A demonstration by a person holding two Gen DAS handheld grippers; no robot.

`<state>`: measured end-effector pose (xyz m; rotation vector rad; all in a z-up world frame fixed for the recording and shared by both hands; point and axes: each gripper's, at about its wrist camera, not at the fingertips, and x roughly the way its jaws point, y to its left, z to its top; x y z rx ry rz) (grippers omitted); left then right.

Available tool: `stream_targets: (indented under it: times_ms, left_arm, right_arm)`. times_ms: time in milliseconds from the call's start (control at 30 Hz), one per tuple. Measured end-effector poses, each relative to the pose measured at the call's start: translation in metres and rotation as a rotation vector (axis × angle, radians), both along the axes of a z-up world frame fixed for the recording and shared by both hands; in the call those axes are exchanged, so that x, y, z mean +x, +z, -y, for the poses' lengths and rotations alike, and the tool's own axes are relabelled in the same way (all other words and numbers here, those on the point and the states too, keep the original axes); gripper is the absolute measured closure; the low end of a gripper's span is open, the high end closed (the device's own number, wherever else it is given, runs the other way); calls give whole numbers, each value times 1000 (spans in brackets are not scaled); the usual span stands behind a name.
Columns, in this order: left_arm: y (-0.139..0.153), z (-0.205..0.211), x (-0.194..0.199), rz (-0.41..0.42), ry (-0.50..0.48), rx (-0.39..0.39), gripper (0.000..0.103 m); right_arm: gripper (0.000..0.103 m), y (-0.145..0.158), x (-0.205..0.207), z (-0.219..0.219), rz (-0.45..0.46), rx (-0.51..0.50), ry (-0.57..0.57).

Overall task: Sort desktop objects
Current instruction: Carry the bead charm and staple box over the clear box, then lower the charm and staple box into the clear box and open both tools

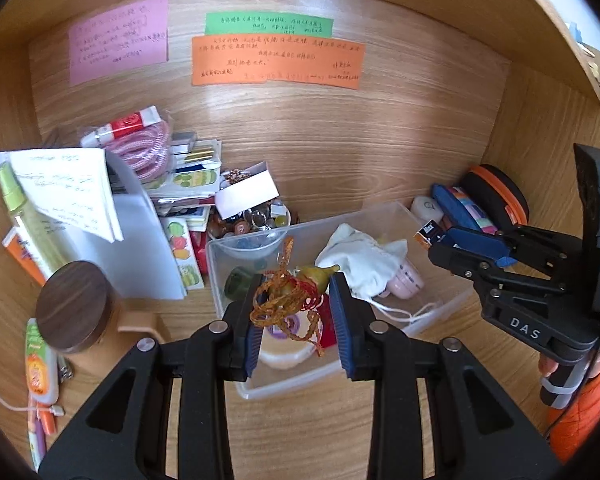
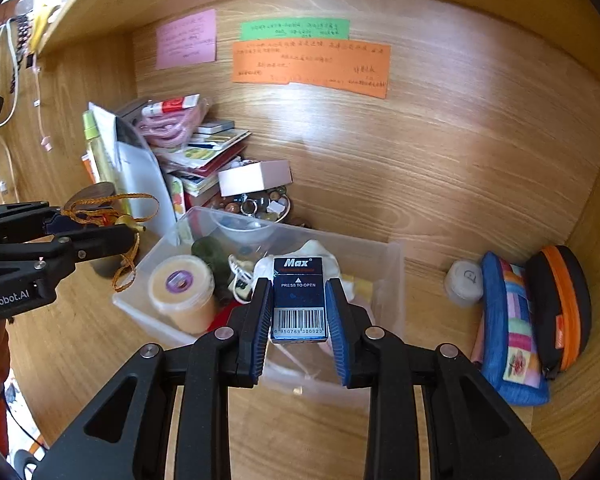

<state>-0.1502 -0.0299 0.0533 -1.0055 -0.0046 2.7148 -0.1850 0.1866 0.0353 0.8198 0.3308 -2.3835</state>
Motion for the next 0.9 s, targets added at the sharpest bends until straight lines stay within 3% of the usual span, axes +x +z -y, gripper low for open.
stream_targets:
  times_ms: [467,900]
  left_arm:
    - [-40,-31,-51,97,-90,-1,72]
    - [-63,-43,-58,141,-124,-14,72]
  right_arm:
    - [78,-42,-47,12,116,16,15]
    - [78,-60,-42,21,96,65,70]
